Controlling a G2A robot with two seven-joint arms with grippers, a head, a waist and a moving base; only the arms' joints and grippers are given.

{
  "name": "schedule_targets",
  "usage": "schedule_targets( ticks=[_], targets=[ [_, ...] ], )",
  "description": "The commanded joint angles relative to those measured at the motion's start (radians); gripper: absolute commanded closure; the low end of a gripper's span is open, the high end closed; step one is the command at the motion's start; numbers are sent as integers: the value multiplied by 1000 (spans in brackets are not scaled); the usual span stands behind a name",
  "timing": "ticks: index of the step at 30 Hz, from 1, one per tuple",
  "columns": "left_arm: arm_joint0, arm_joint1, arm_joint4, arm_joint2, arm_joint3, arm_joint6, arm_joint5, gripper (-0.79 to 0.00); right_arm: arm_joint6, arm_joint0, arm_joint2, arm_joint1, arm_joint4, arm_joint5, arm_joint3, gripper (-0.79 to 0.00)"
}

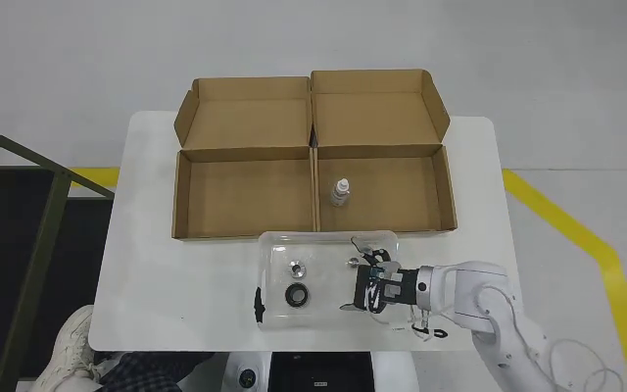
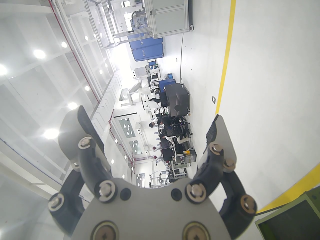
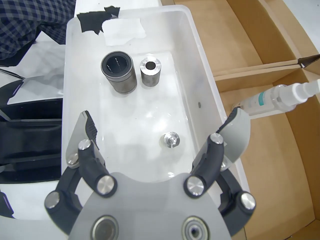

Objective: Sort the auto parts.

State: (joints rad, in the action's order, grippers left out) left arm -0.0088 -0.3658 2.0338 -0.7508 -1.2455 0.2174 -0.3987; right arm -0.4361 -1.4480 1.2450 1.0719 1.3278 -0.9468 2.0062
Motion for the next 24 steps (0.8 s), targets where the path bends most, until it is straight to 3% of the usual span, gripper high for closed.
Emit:
schedule_targets(
  ticks=[1,15,21,24],
  targets=[
    [0,0,0,0,0,0,0,-785,1,3,-6,-1,9,7,-14,-785],
    [0,0,0,0,0,0,0,-785,-28,46,-50,-7,67,26,-74,-779],
    [0,0,0,0,0,0,0,-785,-41,65,-67,-9,81,37,-96,-600],
    [0,0,0,0,0,0,0,-785,-48,75,-76,-9,84,41,-111,-443]
  ],
)
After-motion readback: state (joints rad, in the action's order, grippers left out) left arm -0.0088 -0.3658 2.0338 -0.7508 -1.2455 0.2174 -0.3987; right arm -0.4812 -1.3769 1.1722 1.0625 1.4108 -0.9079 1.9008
